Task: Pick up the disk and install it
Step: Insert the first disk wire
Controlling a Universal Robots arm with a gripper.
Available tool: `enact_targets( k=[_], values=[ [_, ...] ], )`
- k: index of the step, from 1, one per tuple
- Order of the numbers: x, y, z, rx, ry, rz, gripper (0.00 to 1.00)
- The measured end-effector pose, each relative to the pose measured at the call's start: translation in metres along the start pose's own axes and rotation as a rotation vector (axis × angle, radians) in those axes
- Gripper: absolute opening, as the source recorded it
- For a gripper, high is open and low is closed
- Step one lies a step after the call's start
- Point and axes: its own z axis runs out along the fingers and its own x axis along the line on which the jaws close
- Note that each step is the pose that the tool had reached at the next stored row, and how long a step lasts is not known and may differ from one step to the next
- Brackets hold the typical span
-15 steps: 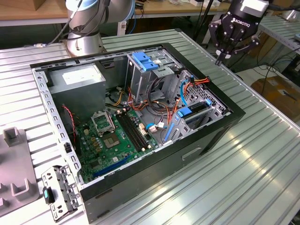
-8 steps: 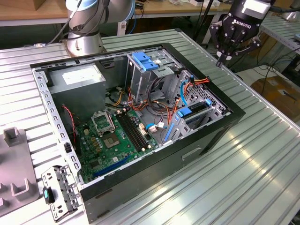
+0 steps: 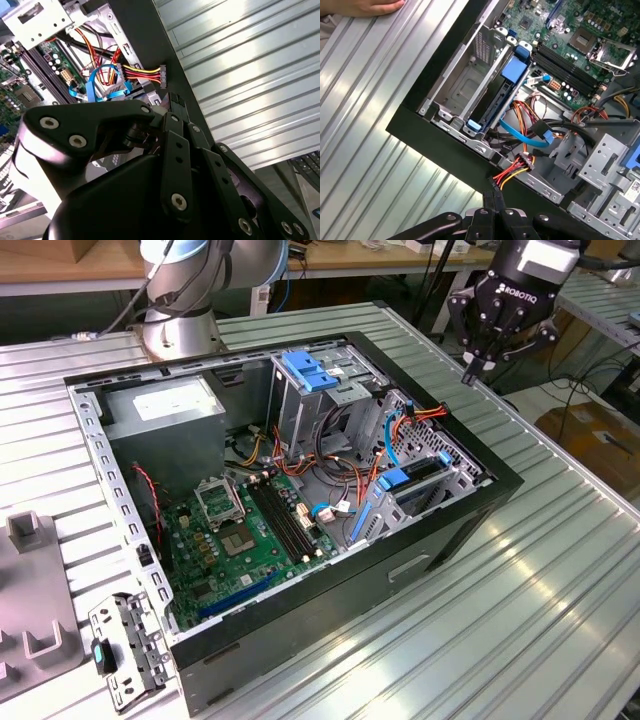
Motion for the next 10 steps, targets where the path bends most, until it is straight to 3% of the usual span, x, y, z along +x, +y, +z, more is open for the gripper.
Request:
enact_targets(
  k=[6, 8, 9, 10],
  values=[
    [0.0001, 0.0003, 0.0063, 0.0029, 0.0022, -0.090, 0.11],
    [-0.0007, 0.0014, 0.0089, 0.0049, 0.0002, -0.106, 0.11],
    [-0.0023, 0.0036, 0.0107, 0.0059, -0.0009, -0.110, 0.18],
    [-0.0044, 0.0068, 0.0120, 0.0061, -0.0011, -0.111, 0.18]
  ],
)
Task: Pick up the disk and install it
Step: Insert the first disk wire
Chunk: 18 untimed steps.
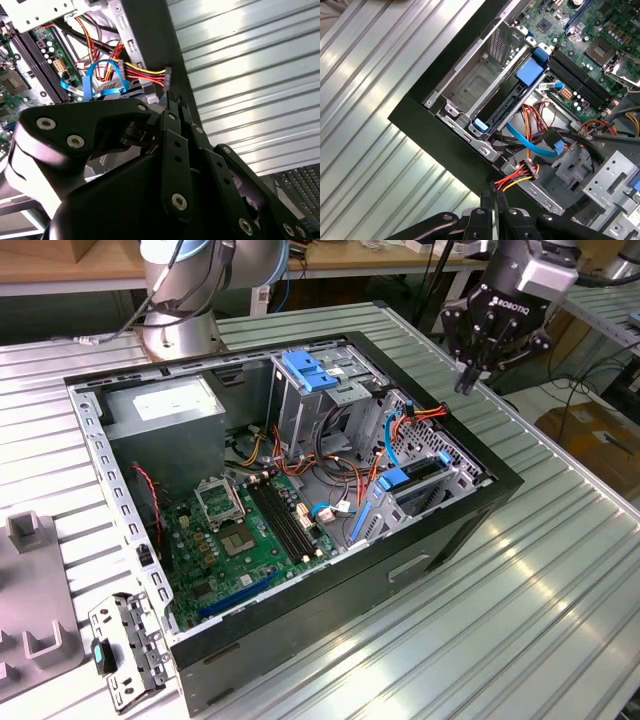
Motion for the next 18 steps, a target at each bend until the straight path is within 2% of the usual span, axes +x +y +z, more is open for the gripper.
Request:
enact_targets(
  k=[2, 3, 4, 7, 8, 9, 10, 14, 15, 16, 18],
  values=[
    [-0.0049, 0.0057, 0.0028, 0.0015, -0.0015, -0.002, 0.18],
    [-0.0055, 0.0065, 0.0040, 0.0043, -0.0045, -0.013, 0.18],
    [-0.0056, 0.0064, 0.0051, 0.0056, -0.0049, -0.048, 0.18],
    [-0.0057, 0.0064, 0.0102, 0.0073, -0.0036, -0.147, 0.37],
    [-0.0058, 0.0063, 0.0114, 0.0078, -0.0029, -0.166, 0.43],
    [-0.0058, 0.0061, 0.0123, 0.0084, -0.0020, -0.174, 0.43],
    [-0.0058, 0.0056, 0.0133, 0.0090, -0.0012, -0.180, 0.49],
    [-0.0053, 0.0034, 0.0184, 0.0102, 0.0015, -0.215, 0.49],
    [-0.0048, 0.0017, 0.0198, 0.0102, 0.0015, -0.216, 0.49],
    [-0.0040, -0.0044, 0.0231, 0.0103, 0.0015, -0.216, 0.49],
    [-0.0039, -0.0038, 0.0261, 0.0103, 0.0015, -0.217, 0.49]
  ],
)
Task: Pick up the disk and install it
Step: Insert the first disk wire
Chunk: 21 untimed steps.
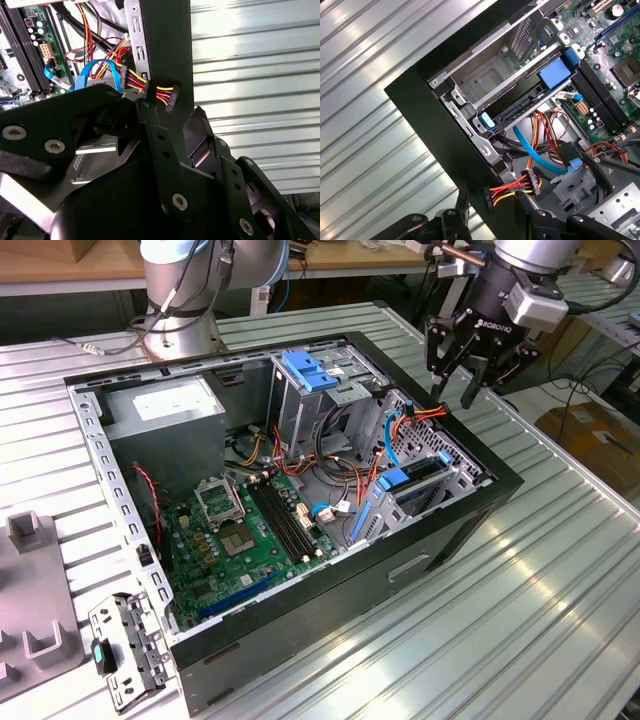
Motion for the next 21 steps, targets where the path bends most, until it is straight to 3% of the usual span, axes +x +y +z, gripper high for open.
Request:
enact_targets(
  k=[4, 6, 8, 11, 13, 17, 18, 19, 21],
  values=[
    [0.0005, 0.0014, 0.0049, 0.0014, 0.0011, -0.051, 0.48],
    [0.0004, 0.0013, 0.0082, 0.0021, 0.0018, -0.072, 0.35],
    [0.0004, 0.0013, 0.0098, 0.0024, 0.0020, -0.086, 0.35],
    [0.0003, 0.0013, 0.0105, 0.0026, 0.0020, -0.092, 0.35],
    [0.0003, 0.0013, 0.0109, 0.0026, 0.0020, -0.092, 0.25],
    [0.0003, 0.0013, 0.0110, 0.0026, 0.0020, -0.093, 0.25],
    [0.0003, 0.0013, 0.0110, 0.0026, 0.0021, -0.093, 0.24],
    [0.0003, 0.0013, 0.0110, 0.0026, 0.0021, -0.093, 0.16],
    [0.0004, 0.0014, 0.0104, 0.0028, 0.0019, -0.093, 0.16]
  ],
)
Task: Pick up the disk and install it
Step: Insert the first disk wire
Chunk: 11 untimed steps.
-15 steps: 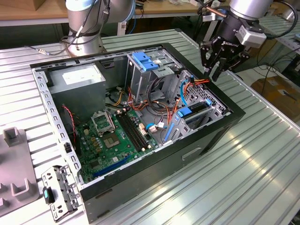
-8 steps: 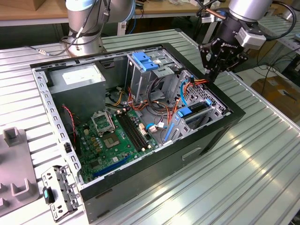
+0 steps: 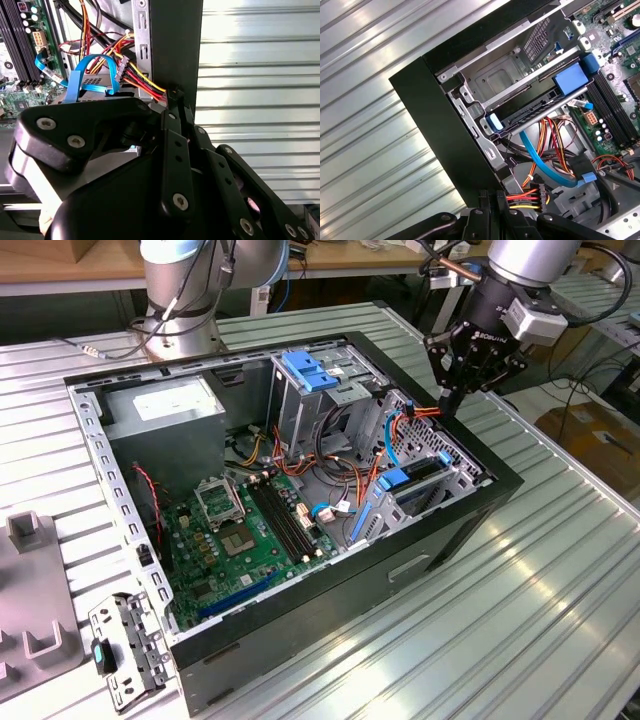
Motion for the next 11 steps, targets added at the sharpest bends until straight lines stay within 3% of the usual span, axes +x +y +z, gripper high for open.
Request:
enact_targets(
  k=[3, 11],
  values=[
    [0.0001, 0.0000, -0.0050, -0.0001, 0.0001, 0.000, 0.16],
    [-0.0005, 0.0004, -0.0064, -0.0003, 0.0003, 0.000, 0.16]
  ],
)
